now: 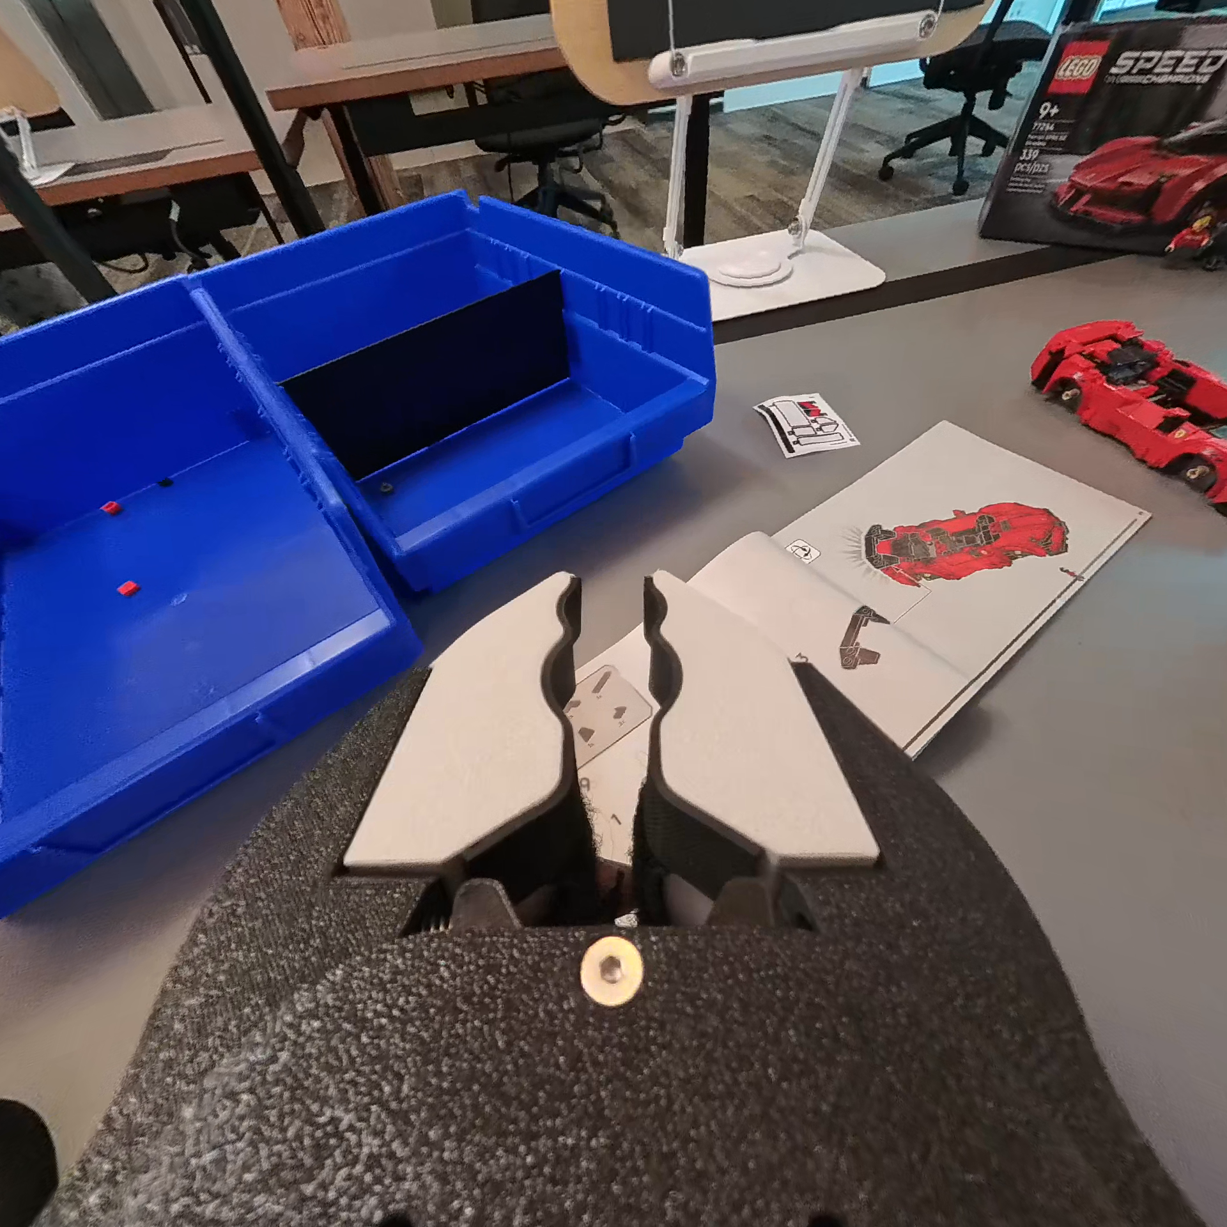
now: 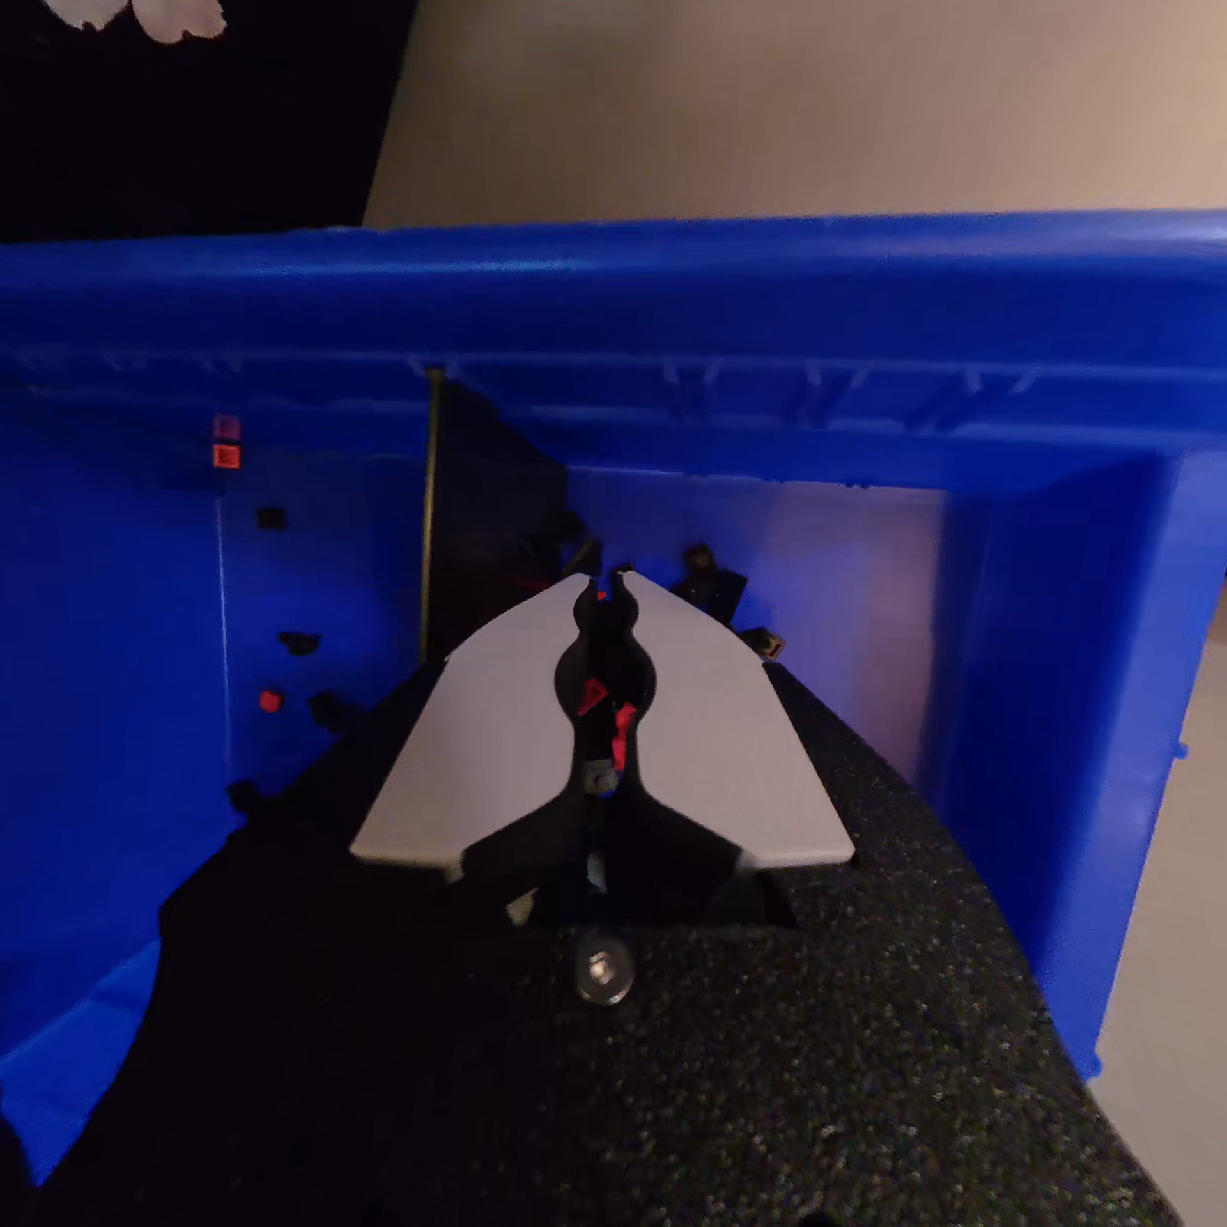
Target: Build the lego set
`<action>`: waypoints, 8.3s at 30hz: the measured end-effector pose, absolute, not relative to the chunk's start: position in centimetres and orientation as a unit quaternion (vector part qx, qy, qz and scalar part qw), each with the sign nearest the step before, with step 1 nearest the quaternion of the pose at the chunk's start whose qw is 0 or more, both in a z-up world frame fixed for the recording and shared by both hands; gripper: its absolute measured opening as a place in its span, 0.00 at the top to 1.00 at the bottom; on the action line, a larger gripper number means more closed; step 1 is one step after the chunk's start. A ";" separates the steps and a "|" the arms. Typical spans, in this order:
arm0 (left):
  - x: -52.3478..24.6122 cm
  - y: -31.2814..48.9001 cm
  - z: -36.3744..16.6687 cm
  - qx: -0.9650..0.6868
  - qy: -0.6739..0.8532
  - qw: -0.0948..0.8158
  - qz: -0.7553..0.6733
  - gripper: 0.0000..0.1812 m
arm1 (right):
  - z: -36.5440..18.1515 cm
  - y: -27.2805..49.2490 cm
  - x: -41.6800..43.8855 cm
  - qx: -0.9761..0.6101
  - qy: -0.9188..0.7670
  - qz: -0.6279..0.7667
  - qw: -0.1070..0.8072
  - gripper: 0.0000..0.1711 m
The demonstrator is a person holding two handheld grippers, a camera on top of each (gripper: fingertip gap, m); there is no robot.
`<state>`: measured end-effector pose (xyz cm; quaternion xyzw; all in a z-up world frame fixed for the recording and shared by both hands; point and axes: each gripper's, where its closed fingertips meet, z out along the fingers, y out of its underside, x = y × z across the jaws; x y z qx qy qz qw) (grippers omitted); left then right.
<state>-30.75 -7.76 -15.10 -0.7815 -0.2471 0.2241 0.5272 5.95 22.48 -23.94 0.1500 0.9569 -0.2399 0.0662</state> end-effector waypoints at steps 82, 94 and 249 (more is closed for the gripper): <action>-29.8 -10.4 -22.8 -0.792 -0.292 0.522 -0.125 0.90 | -25.1 5.6 -22.4 0.269 0.898 -0.281 -0.206 0.91; -29.7 -10.5 -22.9 -0.793 -0.292 0.520 -0.126 0.90 | -25.9 6.2 -21.9 0.281 0.906 -0.260 -0.179 0.96; -28.7 -12.9 -21.9 -0.841 -0.101 0.532 0.019 0.90 | -25.1 23.5 2.4 0.202 0.964 -0.172 -0.022 0.94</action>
